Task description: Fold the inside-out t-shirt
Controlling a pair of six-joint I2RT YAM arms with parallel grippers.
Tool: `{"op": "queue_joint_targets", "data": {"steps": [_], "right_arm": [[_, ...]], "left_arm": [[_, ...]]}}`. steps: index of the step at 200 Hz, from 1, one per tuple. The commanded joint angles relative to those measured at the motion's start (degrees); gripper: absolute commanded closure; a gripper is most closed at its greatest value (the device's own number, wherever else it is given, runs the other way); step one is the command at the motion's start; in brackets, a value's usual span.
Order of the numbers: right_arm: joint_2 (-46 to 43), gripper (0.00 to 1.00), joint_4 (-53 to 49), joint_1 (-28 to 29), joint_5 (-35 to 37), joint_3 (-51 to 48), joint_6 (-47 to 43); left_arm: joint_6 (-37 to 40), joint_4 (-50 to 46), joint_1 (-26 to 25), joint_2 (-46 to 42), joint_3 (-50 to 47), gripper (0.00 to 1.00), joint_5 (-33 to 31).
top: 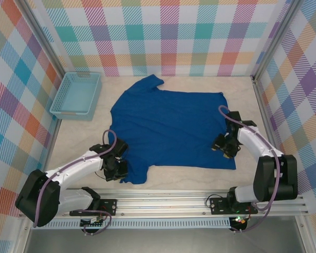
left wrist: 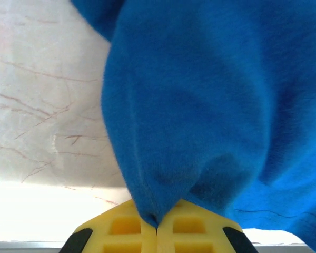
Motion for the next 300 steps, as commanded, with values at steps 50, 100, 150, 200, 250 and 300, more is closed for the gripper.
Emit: {"op": "queue_joint_targets", "data": {"steps": [50, 100, 150, 200, 250, 300], "right_arm": [[-8.4, 0.45, -7.5, -12.6, 8.1, -7.8, 12.2], [-5.9, 0.46, -3.5, -12.9, 4.7, -10.3, 13.8], [-3.7, 0.55, 2.0, -13.0, 3.5, -13.7, 13.7], [-1.0, 0.75, 4.9, -14.8, 4.6, -14.0, 10.6], [-4.0, 0.96, 4.5, -15.0, 3.9, -14.7, 10.1], [-13.6, 1.00, -0.2, -15.0, 2.6, -12.9, 9.5]], "left_arm": [[3.2, 3.1, -0.5, -2.1, 3.0, 1.00, 1.9], [5.0, 3.5, -0.4, -0.4, 4.1, 1.00, 1.6], [5.0, 3.8, -0.4, 0.2, 4.5, 1.00, 1.5], [5.2, 2.6, -0.1, -0.1, 5.0, 1.00, 1.5], [5.8, -1.7, 2.9, -3.5, 5.5, 1.00, 3.8], [5.4, -8.3, 9.5, -8.8, 9.1, 1.00, 10.9]]}}
